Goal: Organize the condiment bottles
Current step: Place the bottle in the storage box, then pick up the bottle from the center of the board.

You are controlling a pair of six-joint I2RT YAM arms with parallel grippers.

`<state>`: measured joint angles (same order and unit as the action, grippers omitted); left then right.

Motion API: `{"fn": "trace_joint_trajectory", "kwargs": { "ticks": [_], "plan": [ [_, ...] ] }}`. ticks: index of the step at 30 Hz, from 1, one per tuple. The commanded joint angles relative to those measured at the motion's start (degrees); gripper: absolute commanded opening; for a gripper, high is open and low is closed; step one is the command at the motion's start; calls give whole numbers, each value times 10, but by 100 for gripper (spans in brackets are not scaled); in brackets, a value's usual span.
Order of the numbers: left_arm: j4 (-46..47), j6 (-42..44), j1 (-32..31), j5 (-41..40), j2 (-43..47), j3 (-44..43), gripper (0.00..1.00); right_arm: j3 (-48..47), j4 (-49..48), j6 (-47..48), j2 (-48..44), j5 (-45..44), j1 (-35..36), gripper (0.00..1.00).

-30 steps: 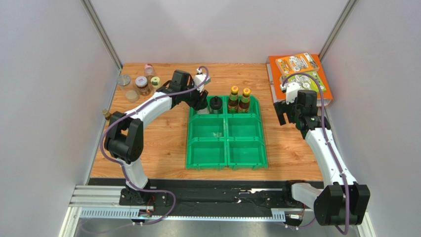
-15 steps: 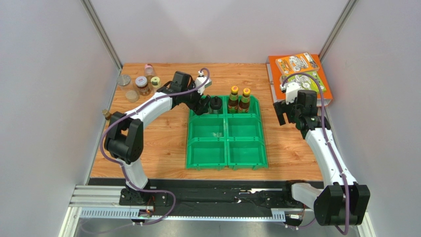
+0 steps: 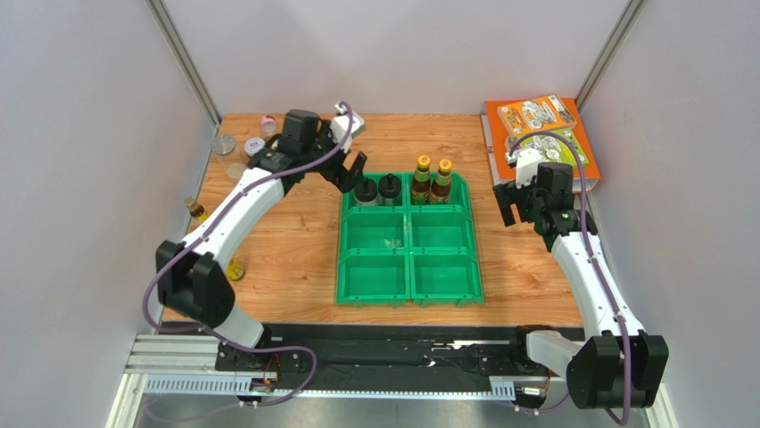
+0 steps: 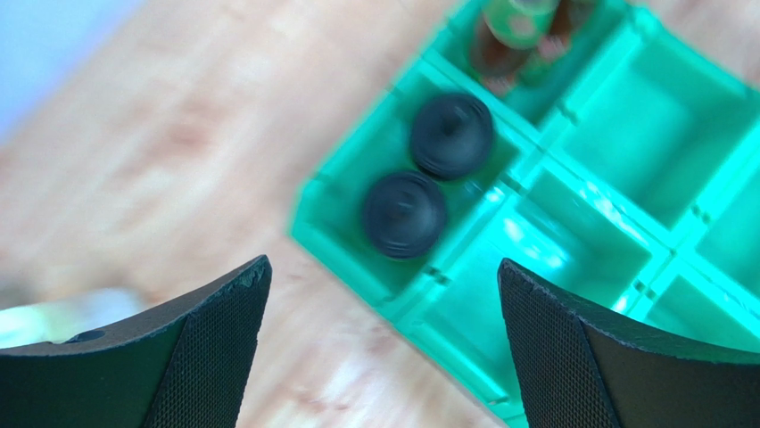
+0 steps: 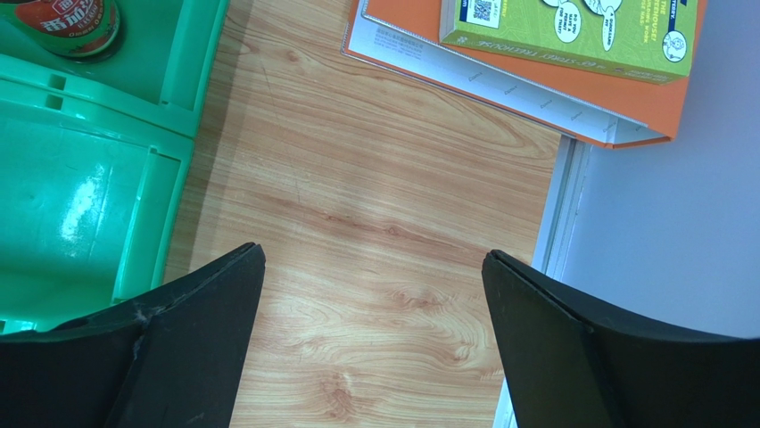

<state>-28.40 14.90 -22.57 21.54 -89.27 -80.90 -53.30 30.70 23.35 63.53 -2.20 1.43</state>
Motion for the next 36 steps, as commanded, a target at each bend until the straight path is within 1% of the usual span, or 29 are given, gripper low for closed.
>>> {"fn": "trace_joint_trajectory", "kwargs": {
  "ticks": [1, 3, 6, 7, 12, 15, 16, 20, 23, 29, 36],
  "plan": [
    [-9, 14, 58, -68, 63, -56, 99, -26, -2, -9, -15, 12, 2, 95],
    [-9, 19, 100, -73, 64, -69, 99, -27, -2, -9, -14, 14, 3, 95],
    [-3, 27, 140, -71, 42, -88, 99, -26, -2, -8, -15, 14, 6, 95],
    [0, 29, 165, -64, 20, -94, 100, -26, -1, -6, -14, 13, 8, 95],
    [-2, 27, 218, -32, -95, -146, 99, -22, -2, -2, -16, 12, 9, 95],
    [10, 26, 222, -25, -151, -170, 99, -21, -3, -2, -17, 11, 9, 95],
    [13, 25, 236, -26, -164, -174, 99, -21, -3, -2, -17, 13, 9, 95],
    [12, 25, 242, -44, -230, -215, 100, -22, -2, -2, -17, 12, 9, 95],
    [20, 24, 244, -55, -252, -223, 100, -22, -2, -1, -14, 14, 9, 95],
    [42, 24, 246, -62, -268, -222, 99, -22, -1, -1, -9, 13, 10, 95],
    [48, 30, 248, -75, -303, -233, 99, -22, 0, -1, -6, 14, 10, 95]
  ]
}}
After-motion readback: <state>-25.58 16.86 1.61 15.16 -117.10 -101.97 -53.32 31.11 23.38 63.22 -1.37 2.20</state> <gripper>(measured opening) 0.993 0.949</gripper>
